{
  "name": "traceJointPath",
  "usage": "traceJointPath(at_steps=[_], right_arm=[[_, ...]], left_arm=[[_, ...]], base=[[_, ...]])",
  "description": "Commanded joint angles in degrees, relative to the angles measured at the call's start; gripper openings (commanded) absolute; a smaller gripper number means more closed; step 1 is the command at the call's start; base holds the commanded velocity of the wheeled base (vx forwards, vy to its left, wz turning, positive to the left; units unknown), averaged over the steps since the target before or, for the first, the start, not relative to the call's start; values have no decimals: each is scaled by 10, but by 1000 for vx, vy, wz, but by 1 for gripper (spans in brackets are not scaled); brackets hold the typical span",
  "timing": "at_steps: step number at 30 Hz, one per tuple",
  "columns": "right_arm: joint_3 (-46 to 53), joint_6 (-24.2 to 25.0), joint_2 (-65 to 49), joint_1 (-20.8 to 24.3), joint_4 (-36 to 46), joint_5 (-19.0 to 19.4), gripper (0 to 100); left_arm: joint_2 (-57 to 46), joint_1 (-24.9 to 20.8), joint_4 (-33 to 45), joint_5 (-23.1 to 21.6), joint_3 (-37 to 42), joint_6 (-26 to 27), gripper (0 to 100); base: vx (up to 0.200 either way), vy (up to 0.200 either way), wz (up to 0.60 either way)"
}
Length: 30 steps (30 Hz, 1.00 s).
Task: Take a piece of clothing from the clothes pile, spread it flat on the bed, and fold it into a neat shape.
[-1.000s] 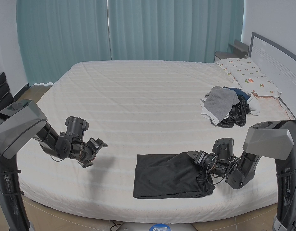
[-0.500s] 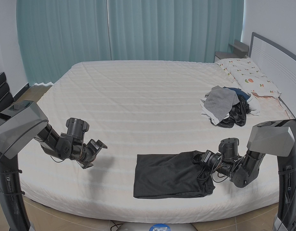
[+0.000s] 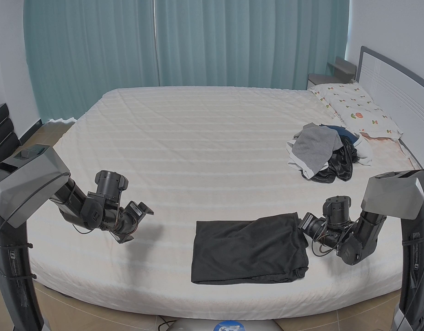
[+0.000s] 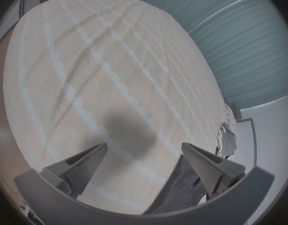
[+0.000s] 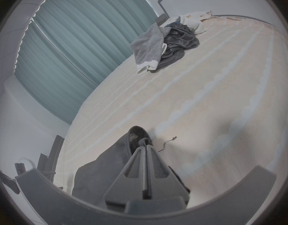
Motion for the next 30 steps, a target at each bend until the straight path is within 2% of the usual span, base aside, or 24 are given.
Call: traceJointPath(at_steps=[1, 4, 5, 11, 13, 15, 16, 17, 19, 20, 21, 25, 28, 30], right_arm=[[1, 0, 4, -7, 1, 0, 0], [1, -1, 1, -7, 4, 0, 0], [2, -1, 0, -7, 3, 0, 100], [34, -5, -31, -21, 3, 1, 100], [52, -5, -56, -30, 3, 13, 100], [77, -6, -80, -43, -2, 40, 100], [100, -6, -97, -50, -5, 81, 100], [100, -6, -97, -50, -5, 81, 100], [146, -18, -114, -54, -7, 166, 100], [150, -20, -114, -54, -7, 171, 100], [164, -43, -110, -53, -12, 182, 100], [185, -96, -76, -44, -30, 184, 100], [192, -109, -45, -34, -67, 183, 100], [193, -110, -41, -34, -76, 183, 100]], left_arm=[[1, 0, 0, 0, 0, 0, 100], [1, 0, 0, 0, 0, 0, 100], [1, 0, 0, 1, 0, 0, 100], [2, 0, 0, 0, -1, 0, 100], [2, 0, 0, 0, 0, 0, 100], [1, 0, 0, 0, -2, 0, 100], [1, 0, 2, 0, -2, 0, 100], [1, 0, 2, 0, -2, 0, 100], [0, -8, 1, 0, 2, 0, 100], [0, -8, 1, 0, 3, 1, 100], [0, -14, 3, 1, 4, 1, 100], [0, -15, 6, 1, 5, 0, 100], [1, -15, 6, 1, 5, 1, 100], [1, -15, 6, 1, 5, 1, 100]], base=[[0, 0, 0], [0, 0, 0], [0, 0, 0], [0, 0, 0], [0, 0, 0], [0, 0, 0], [0, 0, 0], [0, 0, 0], [0, 0, 0], [0, 0, 0], [0, 0, 0], [-150, 0, 0], [-200, 0, 0], [0, 0, 0]])
